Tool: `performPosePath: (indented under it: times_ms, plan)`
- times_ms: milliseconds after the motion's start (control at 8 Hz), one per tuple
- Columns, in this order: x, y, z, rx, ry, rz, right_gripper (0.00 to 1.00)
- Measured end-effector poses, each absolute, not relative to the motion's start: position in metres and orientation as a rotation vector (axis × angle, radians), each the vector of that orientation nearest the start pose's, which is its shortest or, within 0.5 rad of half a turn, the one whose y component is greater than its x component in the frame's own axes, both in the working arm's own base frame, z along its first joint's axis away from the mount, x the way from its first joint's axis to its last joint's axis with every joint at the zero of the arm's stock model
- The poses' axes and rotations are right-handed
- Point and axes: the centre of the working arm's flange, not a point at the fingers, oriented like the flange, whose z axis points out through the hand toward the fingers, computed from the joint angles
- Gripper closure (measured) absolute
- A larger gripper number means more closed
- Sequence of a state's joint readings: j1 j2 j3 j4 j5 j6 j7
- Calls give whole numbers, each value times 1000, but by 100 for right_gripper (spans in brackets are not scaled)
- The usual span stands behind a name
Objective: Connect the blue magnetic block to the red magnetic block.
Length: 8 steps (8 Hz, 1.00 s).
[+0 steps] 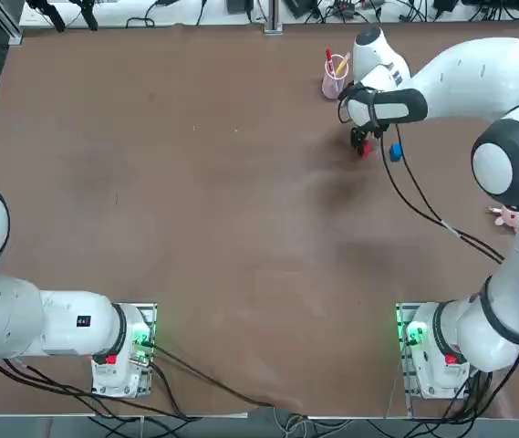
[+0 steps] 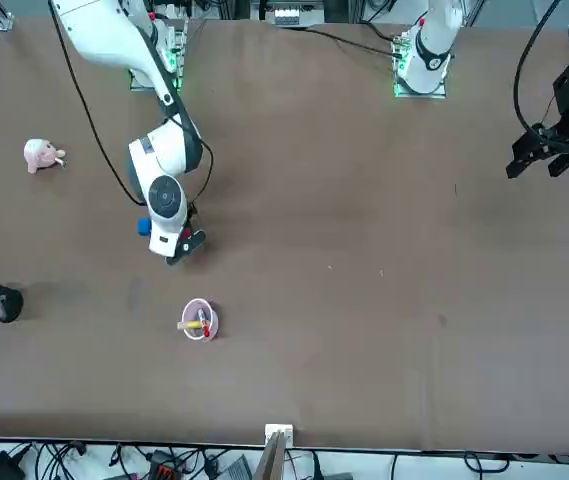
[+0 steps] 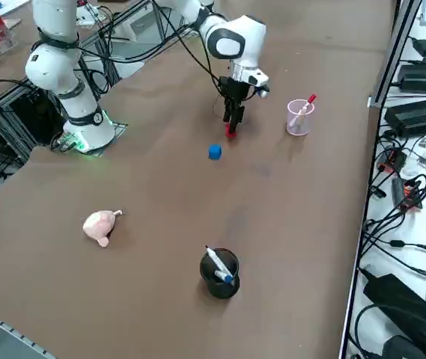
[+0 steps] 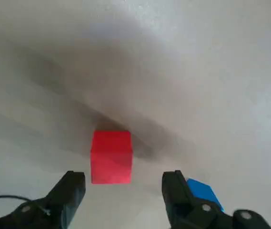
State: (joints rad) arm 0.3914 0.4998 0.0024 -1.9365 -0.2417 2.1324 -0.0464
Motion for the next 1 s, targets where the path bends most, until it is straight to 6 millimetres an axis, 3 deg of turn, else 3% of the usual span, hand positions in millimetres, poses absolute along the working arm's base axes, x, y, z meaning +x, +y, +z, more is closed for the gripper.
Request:
performPosePath:
  times_ms: [500, 750, 875, 1000]
  plan:
    - [547, 218, 187, -3185, -996, 443, 3]
    - [545, 220, 181, -3176, -970, 451, 9]
    - [545, 220, 181, -3172, -960, 449, 16]
    - [545, 221, 181, -3171, -956, 449, 37]
